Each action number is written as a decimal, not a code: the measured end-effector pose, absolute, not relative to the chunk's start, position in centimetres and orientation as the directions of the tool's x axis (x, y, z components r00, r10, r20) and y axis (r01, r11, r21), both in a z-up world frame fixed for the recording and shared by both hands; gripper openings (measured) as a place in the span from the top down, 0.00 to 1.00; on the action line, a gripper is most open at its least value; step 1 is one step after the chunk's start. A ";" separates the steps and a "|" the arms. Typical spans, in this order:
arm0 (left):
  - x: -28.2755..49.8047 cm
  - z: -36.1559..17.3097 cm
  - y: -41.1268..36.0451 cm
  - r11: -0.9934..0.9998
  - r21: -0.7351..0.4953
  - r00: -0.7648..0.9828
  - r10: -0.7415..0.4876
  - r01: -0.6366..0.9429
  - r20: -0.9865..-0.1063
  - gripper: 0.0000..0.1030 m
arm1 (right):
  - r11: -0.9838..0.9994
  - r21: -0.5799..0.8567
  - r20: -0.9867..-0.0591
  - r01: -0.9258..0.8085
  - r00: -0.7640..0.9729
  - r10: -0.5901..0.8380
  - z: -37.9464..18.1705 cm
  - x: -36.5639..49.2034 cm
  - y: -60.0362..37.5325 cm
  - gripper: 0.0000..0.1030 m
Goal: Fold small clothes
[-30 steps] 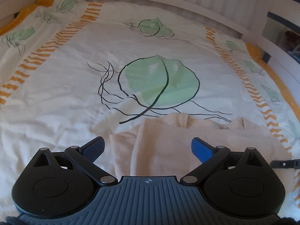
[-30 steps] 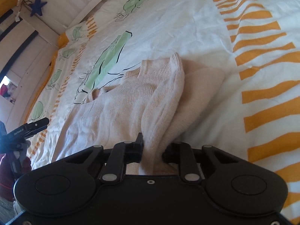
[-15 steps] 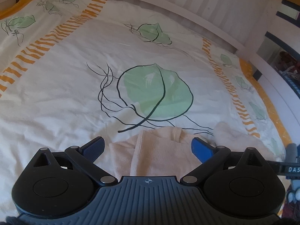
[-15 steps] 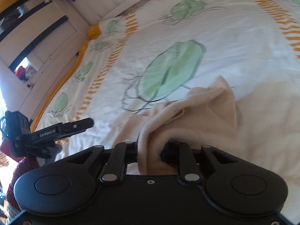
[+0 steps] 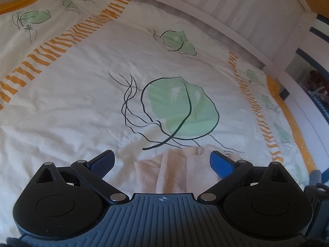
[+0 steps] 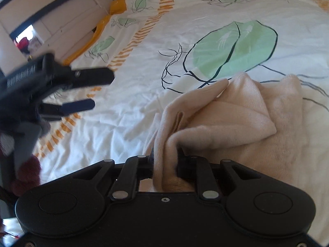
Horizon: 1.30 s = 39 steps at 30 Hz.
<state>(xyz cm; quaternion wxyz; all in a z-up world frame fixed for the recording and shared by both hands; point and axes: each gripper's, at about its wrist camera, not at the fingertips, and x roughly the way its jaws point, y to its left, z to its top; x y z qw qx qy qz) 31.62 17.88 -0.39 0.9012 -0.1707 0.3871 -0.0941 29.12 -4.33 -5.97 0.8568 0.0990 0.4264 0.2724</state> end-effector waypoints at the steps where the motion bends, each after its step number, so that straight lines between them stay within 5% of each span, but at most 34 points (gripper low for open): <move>1: 31.7 -0.5 17.8 0.924 -0.379 0.678 -0.305 0.042 -0.669 0.03 | 0.841 0.360 -0.687 -0.405 0.494 0.532 -6.0 28.8 -3.6 0.68; 7: 31.6 -1.1 17.2 0.930 -0.362 0.657 -0.313 0.065 -0.686 0.03 | 0.819 0.242 -0.658 -0.521 0.532 0.533 -5.5 26.4 -0.9 0.30; 18: 31.3 -1.5 17.9 0.926 -0.375 0.655 -0.314 0.050 -0.688 0.03 | 0.803 0.253 -0.632 -0.539 0.537 0.559 -5.5 25.0 -1.7 0.31; 28: 30.9 -0.5 18.8 0.933 -0.359 0.693 -0.284 0.040 -0.663 0.03 | 0.853 0.103 -0.691 -0.512 0.580 0.431 -3.4 27.3 1.5 0.09; 33: 30.3 0.4 21.4 0.914 -0.406 0.738 -0.256 -0.027 -0.625 0.03 | 0.755 -0.051 -0.623 -0.654 0.611 0.488 -3.0 24.7 4.0 0.07; 39: 30.4 0.5 21.9 0.909 -0.416 0.737 -0.257 -0.035 -0.625 0.03 | 0.767 0.034 -0.563 -0.641 0.622 0.545 -3.3 22.1 0.7 0.08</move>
